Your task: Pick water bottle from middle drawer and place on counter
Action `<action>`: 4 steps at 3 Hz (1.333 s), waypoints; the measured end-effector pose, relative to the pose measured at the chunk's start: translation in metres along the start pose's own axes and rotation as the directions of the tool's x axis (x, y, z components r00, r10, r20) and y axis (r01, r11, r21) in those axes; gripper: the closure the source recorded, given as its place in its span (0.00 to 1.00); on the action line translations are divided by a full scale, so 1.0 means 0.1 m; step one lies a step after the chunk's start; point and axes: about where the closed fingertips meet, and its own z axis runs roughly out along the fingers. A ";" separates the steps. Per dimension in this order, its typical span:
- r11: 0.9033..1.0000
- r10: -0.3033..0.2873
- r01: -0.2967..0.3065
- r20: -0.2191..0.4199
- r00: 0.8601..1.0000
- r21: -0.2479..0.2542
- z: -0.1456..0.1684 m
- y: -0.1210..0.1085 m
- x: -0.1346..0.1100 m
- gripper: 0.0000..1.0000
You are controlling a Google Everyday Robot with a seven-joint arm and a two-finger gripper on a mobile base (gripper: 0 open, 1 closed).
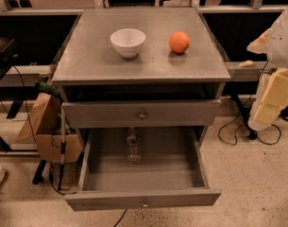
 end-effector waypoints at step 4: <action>0.876 0.412 -0.388 0.026 0.911 -0.286 1.27 0.23 -0.76 0.00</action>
Offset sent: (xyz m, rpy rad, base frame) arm 0.0268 0.0312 -0.0255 0.0625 0.1388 -0.1551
